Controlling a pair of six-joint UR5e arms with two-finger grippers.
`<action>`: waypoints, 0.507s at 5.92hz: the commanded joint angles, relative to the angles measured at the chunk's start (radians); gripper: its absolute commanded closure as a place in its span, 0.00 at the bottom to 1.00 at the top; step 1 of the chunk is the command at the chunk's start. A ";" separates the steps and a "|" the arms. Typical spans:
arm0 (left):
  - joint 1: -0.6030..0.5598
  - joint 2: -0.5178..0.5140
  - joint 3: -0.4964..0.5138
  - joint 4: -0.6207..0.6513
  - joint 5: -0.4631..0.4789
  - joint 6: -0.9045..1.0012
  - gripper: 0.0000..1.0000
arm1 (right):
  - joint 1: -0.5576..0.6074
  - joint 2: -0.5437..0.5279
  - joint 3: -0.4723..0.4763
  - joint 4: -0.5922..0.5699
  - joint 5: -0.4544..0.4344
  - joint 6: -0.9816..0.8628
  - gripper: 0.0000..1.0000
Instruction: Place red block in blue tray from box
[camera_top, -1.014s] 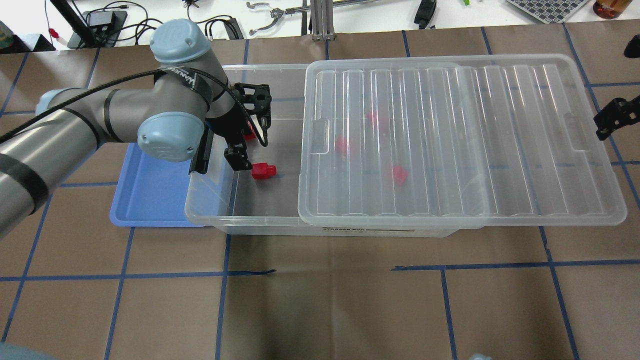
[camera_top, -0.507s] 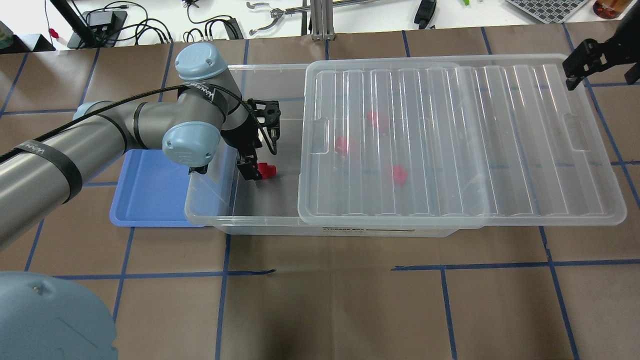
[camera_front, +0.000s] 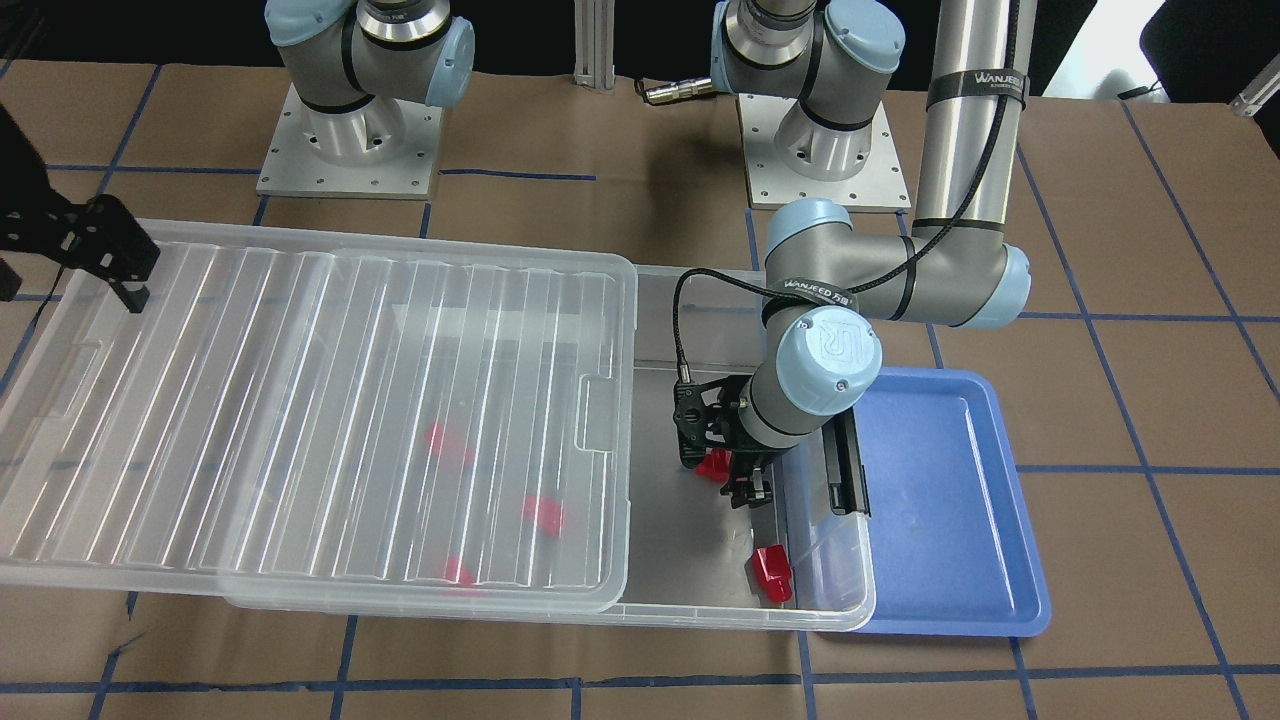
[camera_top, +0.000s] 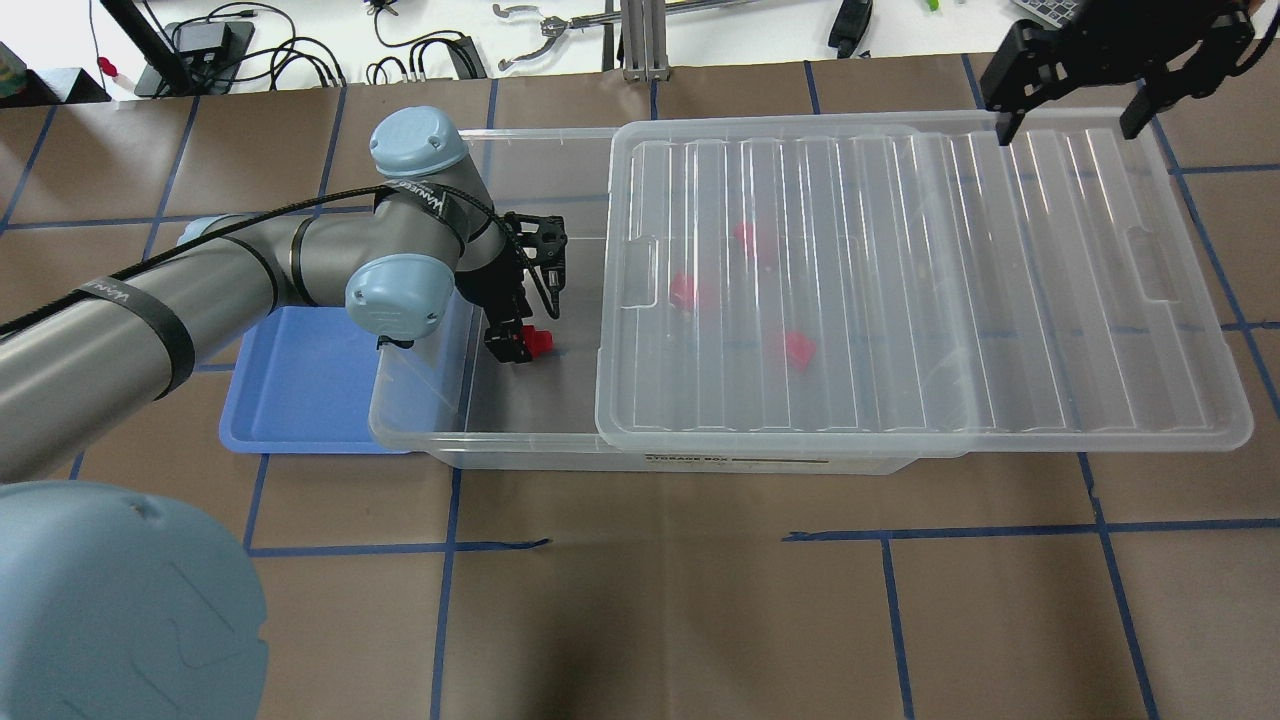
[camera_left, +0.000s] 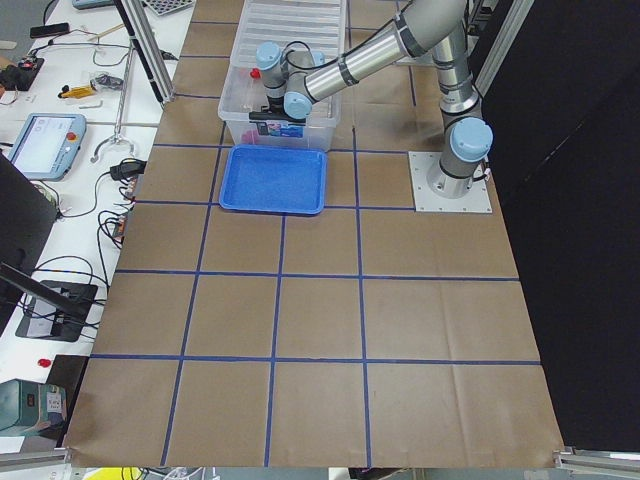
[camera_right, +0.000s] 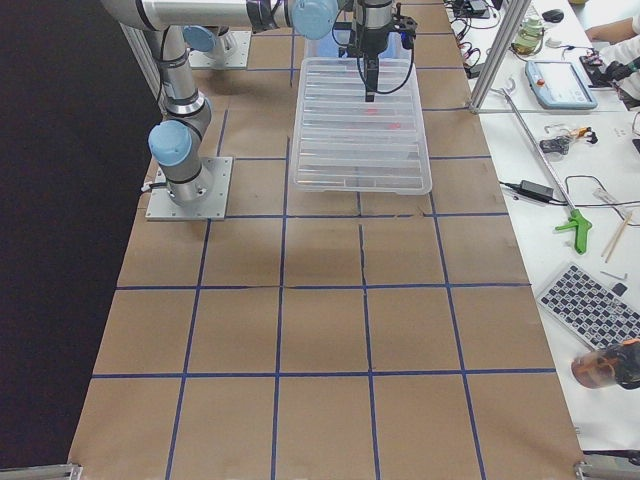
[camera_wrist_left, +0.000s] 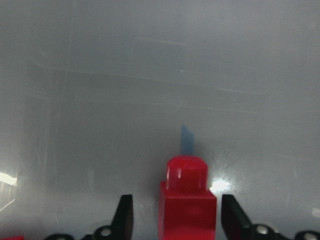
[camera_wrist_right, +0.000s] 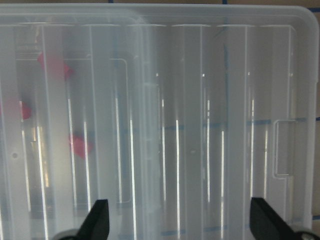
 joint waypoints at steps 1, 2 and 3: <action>0.000 -0.002 0.003 0.016 0.001 -0.003 0.83 | 0.128 0.003 -0.010 0.021 0.003 0.152 0.00; 0.000 0.016 0.020 0.006 0.002 -0.005 0.86 | 0.130 0.009 -0.010 0.026 0.003 0.156 0.00; 0.000 0.058 0.025 -0.007 0.002 -0.014 0.86 | 0.128 0.014 -0.017 0.046 0.004 0.147 0.00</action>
